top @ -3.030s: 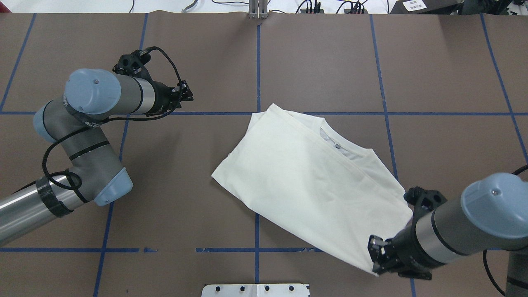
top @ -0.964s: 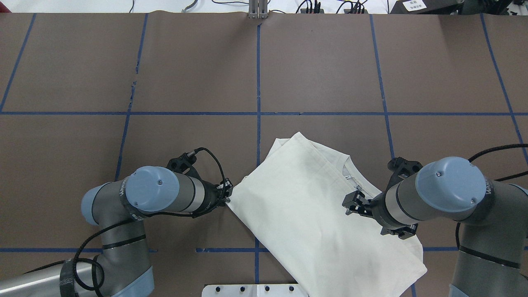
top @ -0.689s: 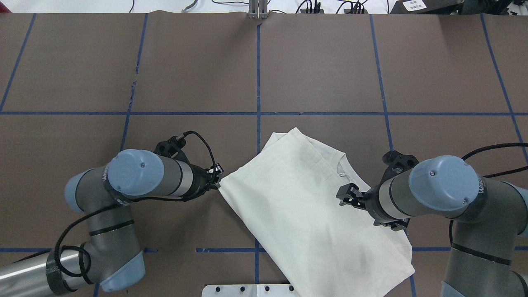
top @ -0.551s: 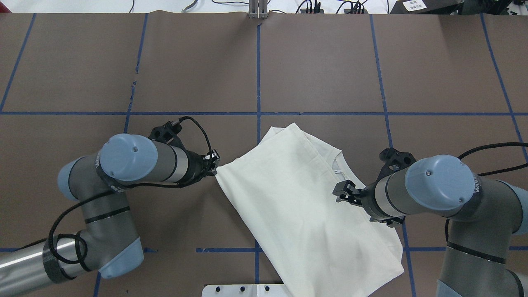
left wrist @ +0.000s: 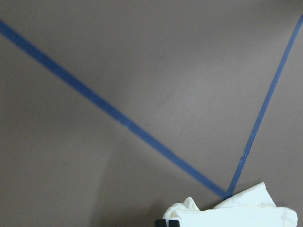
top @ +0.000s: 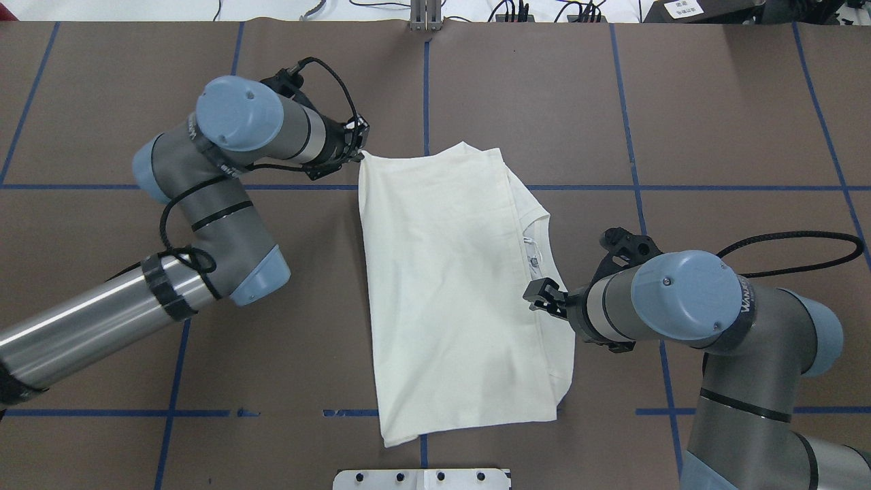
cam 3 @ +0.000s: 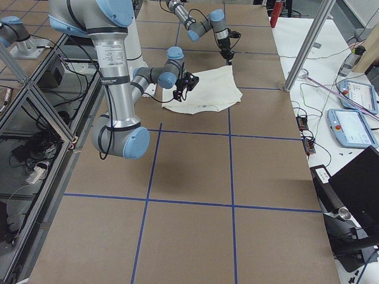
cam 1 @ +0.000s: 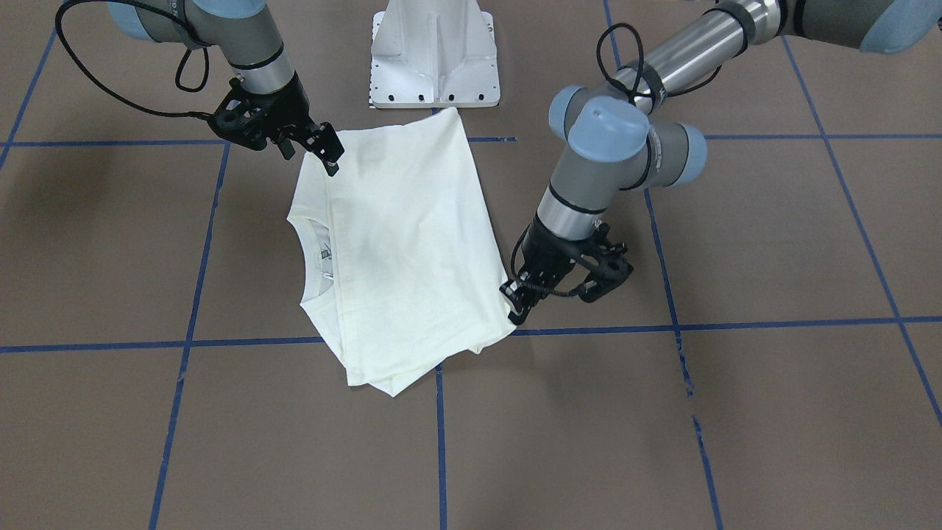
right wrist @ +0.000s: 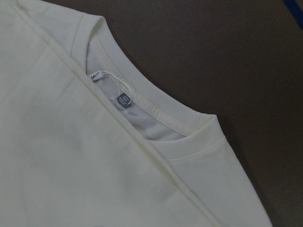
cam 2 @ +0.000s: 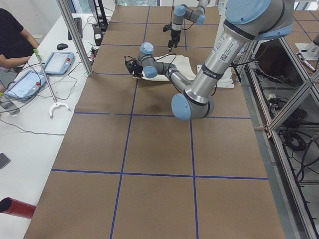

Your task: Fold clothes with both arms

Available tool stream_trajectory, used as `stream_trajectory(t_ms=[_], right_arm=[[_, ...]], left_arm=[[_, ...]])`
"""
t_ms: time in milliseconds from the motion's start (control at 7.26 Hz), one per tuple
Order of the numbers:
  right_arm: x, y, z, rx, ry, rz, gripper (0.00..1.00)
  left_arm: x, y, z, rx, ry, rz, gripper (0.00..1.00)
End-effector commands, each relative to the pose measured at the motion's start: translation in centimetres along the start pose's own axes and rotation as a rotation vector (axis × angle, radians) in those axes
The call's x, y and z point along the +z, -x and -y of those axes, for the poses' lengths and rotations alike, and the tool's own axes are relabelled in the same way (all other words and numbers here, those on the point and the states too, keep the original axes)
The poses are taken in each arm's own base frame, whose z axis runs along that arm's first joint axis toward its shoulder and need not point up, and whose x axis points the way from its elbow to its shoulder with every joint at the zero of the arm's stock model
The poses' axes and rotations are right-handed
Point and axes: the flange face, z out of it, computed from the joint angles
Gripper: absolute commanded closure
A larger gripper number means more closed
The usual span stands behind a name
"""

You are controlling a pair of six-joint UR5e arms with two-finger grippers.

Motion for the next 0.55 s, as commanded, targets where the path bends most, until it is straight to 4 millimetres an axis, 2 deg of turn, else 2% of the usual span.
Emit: stream_trajectory(t_ms=[0,138,275,413], right_arm=[[0.9,1.6,-0.5,-0.004,-0.016,0.011,0.00],[2.4,2.9,-1.5,0.045,-0.011,0.003,0.00],[4.0,4.2,-3.3,0.110,-0.047,0.013,0.00],[4.5,4.4,-4.8,0.141,-0.072,0.021,0.00]], left_arm=[[1.5,-3.2,2.0,-0.008,-0.004,-0.070,0.65],[-1.3,-2.7,0.2,-0.009,0.046,-0.115,0.57],[-2.4,-0.2,-1.2,-0.066,0.104,-0.111,0.57],[-2.7,0.0,-1.4,-0.067,0.110,-0.111,0.57]])
